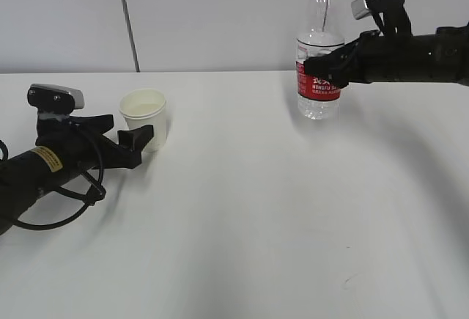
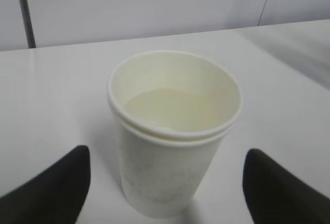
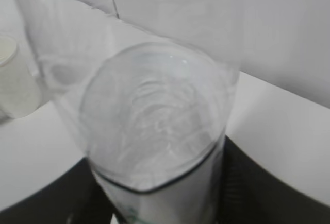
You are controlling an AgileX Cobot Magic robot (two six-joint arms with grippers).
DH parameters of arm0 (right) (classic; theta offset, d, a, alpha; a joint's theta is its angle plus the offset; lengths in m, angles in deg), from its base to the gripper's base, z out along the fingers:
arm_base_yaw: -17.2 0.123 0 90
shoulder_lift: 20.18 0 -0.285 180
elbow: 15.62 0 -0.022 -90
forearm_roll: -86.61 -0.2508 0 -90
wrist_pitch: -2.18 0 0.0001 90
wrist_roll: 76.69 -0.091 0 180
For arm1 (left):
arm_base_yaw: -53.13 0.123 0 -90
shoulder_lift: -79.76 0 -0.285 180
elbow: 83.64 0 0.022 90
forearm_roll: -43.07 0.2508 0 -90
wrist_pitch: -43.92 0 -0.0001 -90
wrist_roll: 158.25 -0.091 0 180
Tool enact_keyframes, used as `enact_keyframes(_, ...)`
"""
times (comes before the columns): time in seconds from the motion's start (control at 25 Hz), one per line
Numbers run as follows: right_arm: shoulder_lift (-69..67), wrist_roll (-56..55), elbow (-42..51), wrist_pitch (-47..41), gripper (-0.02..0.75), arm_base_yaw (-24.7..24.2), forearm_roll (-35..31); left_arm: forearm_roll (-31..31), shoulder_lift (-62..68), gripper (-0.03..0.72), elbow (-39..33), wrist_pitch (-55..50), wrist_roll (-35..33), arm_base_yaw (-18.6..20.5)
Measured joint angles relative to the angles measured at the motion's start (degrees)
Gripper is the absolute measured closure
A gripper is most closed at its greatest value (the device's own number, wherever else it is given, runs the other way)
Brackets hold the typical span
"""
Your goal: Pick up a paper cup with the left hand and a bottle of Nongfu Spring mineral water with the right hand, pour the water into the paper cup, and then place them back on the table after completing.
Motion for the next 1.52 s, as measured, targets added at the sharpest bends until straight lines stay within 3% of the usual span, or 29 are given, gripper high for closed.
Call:
enact_keyframes(0.36,-5.8,5.5,0.0,7.0,0.367,-1.6,-2.0,0.0,0.0,0.136,0.0,0.0,0.0,0.0)
enact_keyframes(0.72,-10.0,13.7,-0.1,9.9,0.367,-1.6,-9.0,0.0,0.0,0.136,0.0,0.0,0.0,0.0)
enact_keyframes(1.52,-14.2,18.0,-0.5,15.2,0.367,-1.6,-14.0,0.0,0.0,0.137,0.0,0.0,0.0,0.0)
